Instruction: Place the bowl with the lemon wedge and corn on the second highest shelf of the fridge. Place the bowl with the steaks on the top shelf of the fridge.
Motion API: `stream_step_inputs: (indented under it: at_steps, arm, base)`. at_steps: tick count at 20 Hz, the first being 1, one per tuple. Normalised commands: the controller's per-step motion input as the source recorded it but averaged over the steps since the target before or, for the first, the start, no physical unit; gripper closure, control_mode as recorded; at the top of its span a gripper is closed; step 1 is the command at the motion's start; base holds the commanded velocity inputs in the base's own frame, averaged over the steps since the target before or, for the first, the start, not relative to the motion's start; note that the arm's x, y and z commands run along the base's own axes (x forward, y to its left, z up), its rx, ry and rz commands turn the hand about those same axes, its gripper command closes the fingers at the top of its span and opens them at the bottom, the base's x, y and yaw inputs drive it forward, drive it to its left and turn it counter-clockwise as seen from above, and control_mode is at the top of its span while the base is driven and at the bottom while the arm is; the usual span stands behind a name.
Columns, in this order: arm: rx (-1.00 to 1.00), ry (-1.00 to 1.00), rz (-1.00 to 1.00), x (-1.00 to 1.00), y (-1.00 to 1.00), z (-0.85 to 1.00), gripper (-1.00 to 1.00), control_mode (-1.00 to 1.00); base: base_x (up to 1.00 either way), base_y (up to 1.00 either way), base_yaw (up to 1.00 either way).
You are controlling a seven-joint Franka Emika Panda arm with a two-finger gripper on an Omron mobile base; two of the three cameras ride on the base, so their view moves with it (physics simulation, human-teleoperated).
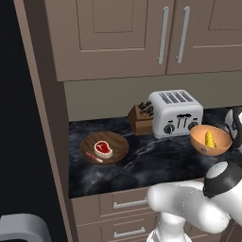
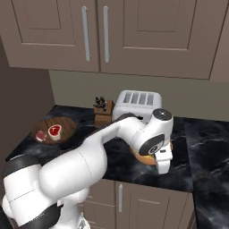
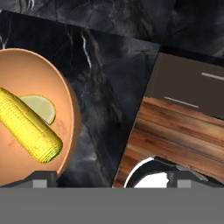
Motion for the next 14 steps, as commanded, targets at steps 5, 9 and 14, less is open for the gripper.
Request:
stream_step_inputs:
  at_steps: [5, 9, 14]
  arm:
    - [0.02, 0.0, 0.0, 0.52, -0.17, -0.23, -1.0, -1.0]
    - [0.0, 0.0, 0.0, 0.54, -0.15, -0.36, -1.0, -1.0]
    - [0.0, 0.01, 0.0, 0.46, -0.21, -0.45, -1.0, -1.0]
  base:
    - [0.0, 0.0, 0.0]
    - [0.0, 0.0, 0.0]
    - [0.0, 0.0, 0.0]
